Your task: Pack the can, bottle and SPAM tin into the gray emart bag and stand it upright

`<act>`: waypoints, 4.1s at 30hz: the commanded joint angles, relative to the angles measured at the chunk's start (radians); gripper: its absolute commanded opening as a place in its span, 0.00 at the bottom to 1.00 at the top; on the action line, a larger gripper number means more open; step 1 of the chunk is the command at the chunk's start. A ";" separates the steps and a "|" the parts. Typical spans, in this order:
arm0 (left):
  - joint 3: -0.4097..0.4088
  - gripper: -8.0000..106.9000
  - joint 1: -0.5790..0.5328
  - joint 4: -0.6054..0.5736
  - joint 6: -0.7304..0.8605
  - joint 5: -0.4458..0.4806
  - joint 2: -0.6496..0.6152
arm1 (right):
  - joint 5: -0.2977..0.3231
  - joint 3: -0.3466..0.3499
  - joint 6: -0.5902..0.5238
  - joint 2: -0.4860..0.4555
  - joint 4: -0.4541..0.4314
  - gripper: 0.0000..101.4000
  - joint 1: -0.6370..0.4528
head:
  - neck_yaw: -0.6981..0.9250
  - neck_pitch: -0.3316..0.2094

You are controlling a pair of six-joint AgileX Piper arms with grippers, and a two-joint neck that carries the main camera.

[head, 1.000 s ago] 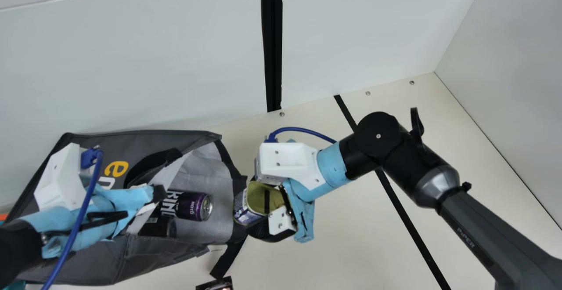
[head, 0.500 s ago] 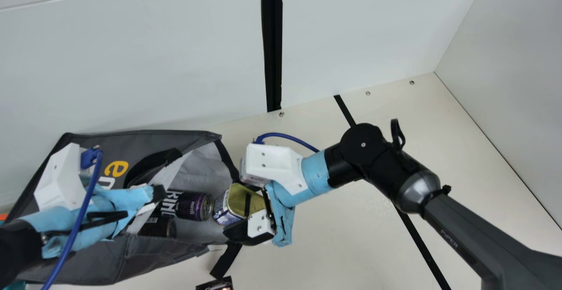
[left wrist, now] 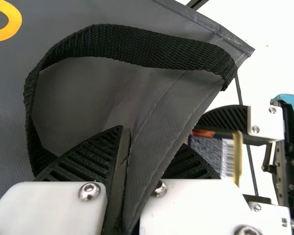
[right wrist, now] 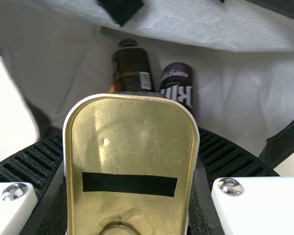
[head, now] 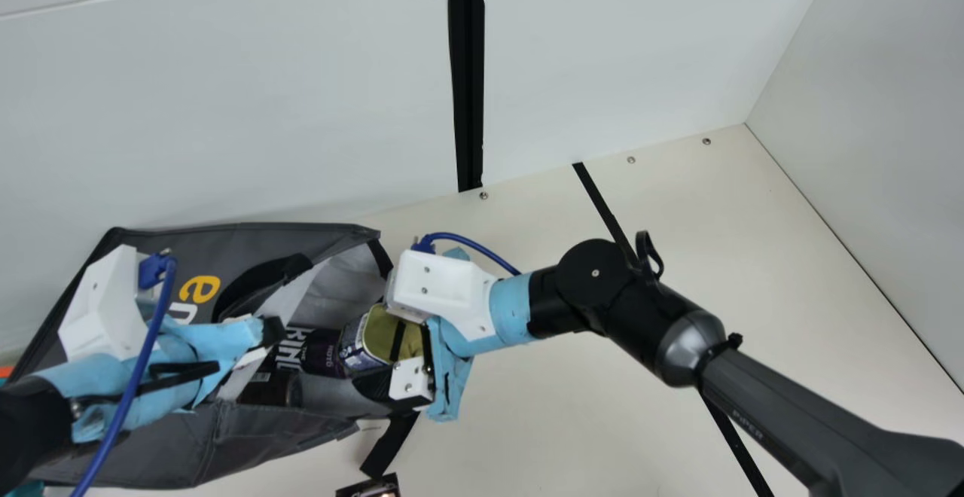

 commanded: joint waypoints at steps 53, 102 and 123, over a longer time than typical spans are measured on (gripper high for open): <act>0.000 0.00 0.000 0.000 0.000 0.000 0.000 | -0.356 -0.190 0.115 0.243 0.073 0.00 0.201 | -0.001 -0.023; 0.000 0.00 0.000 0.000 0.000 0.000 0.000 | -0.273 -0.095 0.158 0.135 0.047 0.94 0.151 | -0.001 -0.023; 0.000 0.00 0.000 0.000 0.000 0.000 0.000 | -0.174 -0.057 0.206 0.018 -0.014 0.94 0.032 | -0.001 -0.023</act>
